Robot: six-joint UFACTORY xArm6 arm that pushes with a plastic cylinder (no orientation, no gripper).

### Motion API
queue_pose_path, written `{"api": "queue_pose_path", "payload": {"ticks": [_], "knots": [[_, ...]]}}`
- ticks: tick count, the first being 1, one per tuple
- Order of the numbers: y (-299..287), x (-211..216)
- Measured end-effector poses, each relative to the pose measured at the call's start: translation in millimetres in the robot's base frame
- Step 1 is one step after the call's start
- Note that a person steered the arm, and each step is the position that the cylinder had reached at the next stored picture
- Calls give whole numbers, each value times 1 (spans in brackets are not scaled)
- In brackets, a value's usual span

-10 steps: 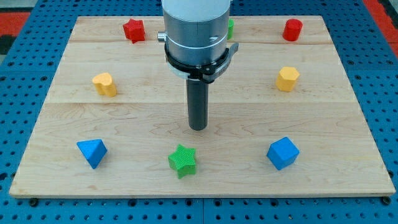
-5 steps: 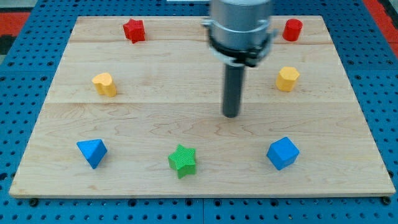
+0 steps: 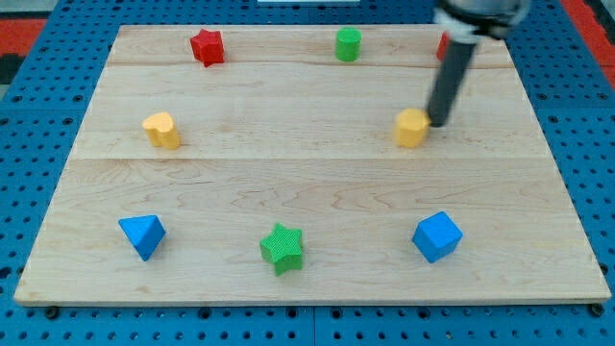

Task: Place the yellow pentagon at the top of the yellow heart

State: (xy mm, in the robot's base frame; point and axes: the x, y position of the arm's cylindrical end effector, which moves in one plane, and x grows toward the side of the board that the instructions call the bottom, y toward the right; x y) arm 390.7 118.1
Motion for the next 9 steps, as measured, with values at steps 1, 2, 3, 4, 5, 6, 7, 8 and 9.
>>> {"api": "queue_pose_path", "payload": {"ticks": [1,2,3,4,5,6,7,8,9], "knots": [[-20,23],[-30,50],[-76,16],[-65,-35],[-112,-31],[-43,1],[-46,26],[-128,29],[-180,9]]}}
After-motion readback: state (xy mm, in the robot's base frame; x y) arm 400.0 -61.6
